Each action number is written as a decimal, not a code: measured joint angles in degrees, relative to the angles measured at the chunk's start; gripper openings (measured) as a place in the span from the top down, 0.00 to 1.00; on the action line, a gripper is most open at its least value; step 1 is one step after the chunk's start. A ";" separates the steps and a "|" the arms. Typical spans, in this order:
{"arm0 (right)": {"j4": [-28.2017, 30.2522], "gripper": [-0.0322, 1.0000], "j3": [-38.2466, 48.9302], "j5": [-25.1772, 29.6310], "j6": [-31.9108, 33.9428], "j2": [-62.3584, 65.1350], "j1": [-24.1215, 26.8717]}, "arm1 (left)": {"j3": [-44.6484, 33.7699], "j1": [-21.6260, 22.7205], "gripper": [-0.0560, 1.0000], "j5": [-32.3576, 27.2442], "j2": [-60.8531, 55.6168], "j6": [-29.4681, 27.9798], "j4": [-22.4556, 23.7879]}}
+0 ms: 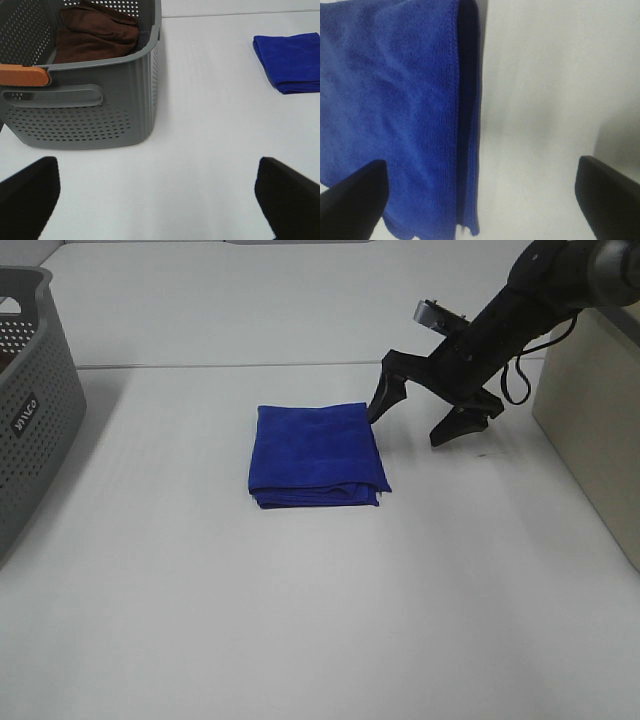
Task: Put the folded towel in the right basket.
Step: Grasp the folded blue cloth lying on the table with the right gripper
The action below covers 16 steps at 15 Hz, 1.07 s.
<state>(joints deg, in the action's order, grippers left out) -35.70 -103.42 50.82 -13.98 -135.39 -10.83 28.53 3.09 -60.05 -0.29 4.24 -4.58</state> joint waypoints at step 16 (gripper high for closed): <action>-12.15 0.70 -1.60 -8.02 1.66 -8.02 -15.24 | 0.00 0.00 0.01 0.00 0.00 0.00 0.00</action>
<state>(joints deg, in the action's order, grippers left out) -47.84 -105.02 42.80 -12.32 -143.41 -26.07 28.53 3.09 -60.05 -0.29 4.24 -4.58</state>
